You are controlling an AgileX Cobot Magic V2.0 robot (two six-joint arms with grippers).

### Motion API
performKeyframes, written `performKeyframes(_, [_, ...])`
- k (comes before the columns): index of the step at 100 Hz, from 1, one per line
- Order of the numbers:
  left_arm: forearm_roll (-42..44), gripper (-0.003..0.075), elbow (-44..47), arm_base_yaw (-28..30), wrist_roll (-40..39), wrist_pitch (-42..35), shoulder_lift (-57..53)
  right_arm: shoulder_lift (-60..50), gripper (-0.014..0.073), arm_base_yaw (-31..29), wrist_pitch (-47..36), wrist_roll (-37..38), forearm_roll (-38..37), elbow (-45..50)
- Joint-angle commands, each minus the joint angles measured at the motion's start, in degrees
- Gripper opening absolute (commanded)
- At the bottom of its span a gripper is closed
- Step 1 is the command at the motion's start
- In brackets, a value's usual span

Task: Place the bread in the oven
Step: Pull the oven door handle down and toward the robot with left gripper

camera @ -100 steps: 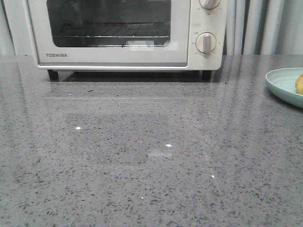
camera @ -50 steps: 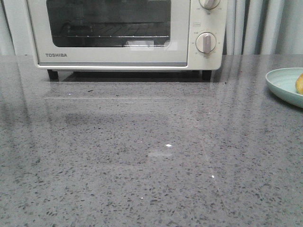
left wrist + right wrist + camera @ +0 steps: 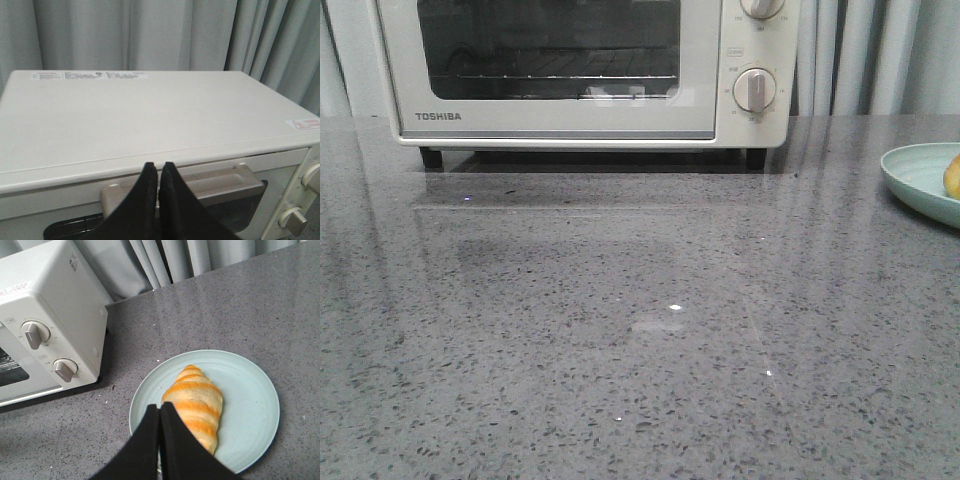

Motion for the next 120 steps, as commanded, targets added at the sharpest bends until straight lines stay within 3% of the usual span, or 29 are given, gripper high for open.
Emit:
performKeyframes(1, [-0.1, -0.0021, -3.5, -0.4, -0.5, -3.4, 1.2, 0.6, -0.0067, 0.0, -3.5, -0.9, -0.3, -2.0])
performKeyframes(67, [-0.1, -0.0021, -7.9, -0.4, -0.5, -4.9, 10.1, 0.6, -0.0067, 0.0, -2.7, -0.9, -0.3, -2.0])
performKeyframes(93, [-0.1, -0.0021, -7.5, -0.4, -0.5, 5.7, 11.0, 0.6, -0.0067, 0.0, -2.7, -0.9, -0.3, -2.0])
performKeyframes(104, [-1.8, -0.0021, -4.3, -0.4, -0.5, 8.3, 9.2, 0.6, -0.0067, 0.0, -2.7, -0.9, -0.3, -2.0])
performKeyframes(120, [-5.6, -0.0021, 9.7, -1.7, -0.5, 1.0, 3.6, 0.6, -0.0067, 0.0, -2.6, -0.9, -0.3, -2.0])
